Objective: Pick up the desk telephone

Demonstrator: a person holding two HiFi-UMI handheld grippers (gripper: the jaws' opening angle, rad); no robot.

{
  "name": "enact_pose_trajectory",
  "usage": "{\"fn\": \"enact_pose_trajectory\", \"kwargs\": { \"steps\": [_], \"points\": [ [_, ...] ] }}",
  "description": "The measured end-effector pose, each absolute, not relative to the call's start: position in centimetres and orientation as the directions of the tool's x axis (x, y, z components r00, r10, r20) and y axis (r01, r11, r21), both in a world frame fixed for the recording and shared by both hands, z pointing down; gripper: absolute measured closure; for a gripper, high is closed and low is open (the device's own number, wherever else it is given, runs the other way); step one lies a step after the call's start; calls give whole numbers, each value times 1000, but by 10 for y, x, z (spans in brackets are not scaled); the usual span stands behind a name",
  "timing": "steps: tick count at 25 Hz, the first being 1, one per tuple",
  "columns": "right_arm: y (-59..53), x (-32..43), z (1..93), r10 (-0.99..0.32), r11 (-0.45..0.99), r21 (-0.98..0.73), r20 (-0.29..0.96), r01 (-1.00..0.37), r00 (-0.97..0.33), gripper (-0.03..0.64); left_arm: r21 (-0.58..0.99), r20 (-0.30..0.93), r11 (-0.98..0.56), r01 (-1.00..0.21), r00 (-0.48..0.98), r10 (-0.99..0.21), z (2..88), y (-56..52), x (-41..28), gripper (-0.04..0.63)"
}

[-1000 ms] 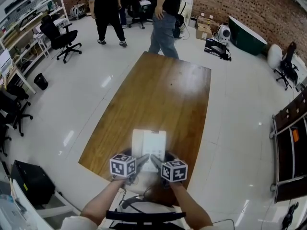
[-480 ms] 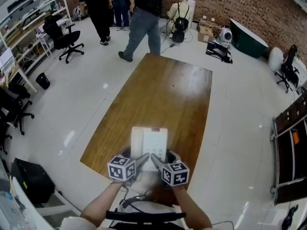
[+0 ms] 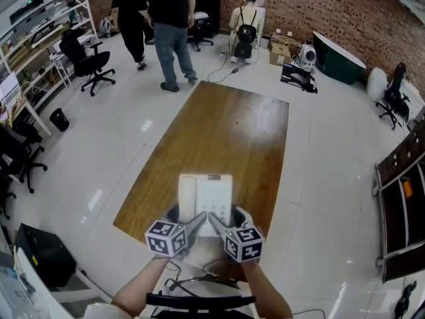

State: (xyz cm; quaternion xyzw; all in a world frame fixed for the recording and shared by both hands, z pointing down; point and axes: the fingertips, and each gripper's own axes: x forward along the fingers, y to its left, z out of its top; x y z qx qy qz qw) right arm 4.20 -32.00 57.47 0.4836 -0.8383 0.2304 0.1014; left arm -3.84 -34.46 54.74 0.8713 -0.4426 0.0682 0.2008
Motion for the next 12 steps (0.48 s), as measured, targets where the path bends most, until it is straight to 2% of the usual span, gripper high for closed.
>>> {"fn": "enact_pose_trajectory", "kwargs": {
  "steps": [12],
  "points": [
    [-308,37,491,-837,455,-200,236,-868,-494,305,182,136,-574,-798,599,-789,462,-326,-43,229]
  ]
}}
